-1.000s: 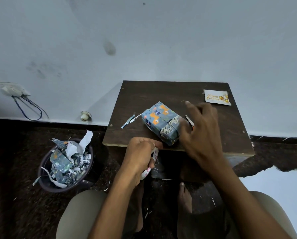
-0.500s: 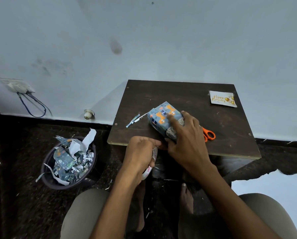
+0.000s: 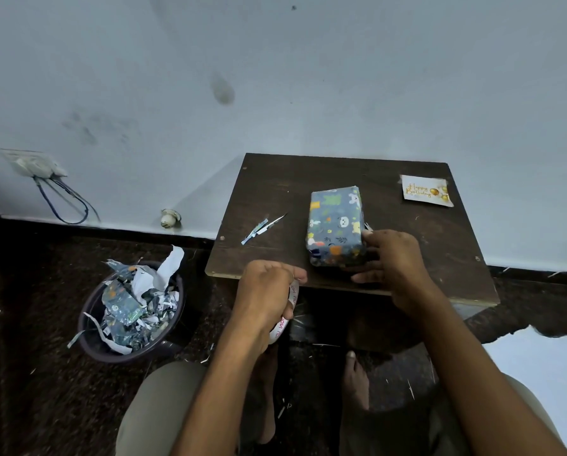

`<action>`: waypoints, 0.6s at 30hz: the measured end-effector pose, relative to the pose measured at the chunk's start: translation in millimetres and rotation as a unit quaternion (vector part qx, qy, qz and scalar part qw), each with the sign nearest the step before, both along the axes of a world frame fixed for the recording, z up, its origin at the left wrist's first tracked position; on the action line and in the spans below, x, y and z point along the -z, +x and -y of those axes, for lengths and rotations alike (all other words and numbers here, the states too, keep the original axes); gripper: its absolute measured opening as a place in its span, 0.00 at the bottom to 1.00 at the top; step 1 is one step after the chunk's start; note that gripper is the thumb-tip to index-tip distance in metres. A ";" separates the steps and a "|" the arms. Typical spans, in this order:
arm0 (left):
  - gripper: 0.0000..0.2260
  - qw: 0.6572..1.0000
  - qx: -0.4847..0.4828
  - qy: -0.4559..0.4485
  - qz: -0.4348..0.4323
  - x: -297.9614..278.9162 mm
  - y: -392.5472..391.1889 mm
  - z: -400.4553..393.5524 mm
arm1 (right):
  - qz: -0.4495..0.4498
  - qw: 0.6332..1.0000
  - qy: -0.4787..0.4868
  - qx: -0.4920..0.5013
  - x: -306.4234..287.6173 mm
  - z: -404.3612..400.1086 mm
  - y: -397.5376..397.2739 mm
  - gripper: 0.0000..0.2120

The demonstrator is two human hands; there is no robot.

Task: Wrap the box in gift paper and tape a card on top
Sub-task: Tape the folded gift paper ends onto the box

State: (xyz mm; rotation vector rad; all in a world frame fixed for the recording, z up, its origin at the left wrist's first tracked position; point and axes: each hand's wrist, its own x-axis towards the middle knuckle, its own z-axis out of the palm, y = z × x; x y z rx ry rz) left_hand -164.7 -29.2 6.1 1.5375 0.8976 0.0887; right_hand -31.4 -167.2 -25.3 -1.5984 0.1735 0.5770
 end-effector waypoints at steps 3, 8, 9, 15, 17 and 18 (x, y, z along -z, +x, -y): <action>0.16 1.000 -0.001 0.002 -0.003 1.1 0.4 -0.8 | 0.121 0.981 -0.152 -0.001 3.0 5.2 1.0 0.05; 0.16 1.000 -0.003 -0.001 -0.007 1.7 0.2 -1.8 | 0.262 0.919 -0.296 -0.001 1.7 6.6 -5.7 0.25; 0.16 1.000 -0.004 -0.004 -0.007 1.4 0.3 -1.8 | 0.272 0.917 -0.291 -0.004 0.8 5.3 -7.6 0.27; 0.16 1.000 -0.018 -0.001 -0.003 0.7 0.3 -1.5 | 0.258 0.930 -0.256 -0.053 5.6 -8.2 -13.4 0.24; 0.16 1.000 -0.022 0.006 -0.004 1.4 0.3 -2.3 | 0.272 0.925 -0.261 -0.052 3.4 -9.2 -13.0 0.21; 0.15 1.000 -0.025 0.007 -0.003 0.8 0.2 -2.8 | 0.293 0.912 -0.280 -0.056 2.2 -9.7 -12.6 0.18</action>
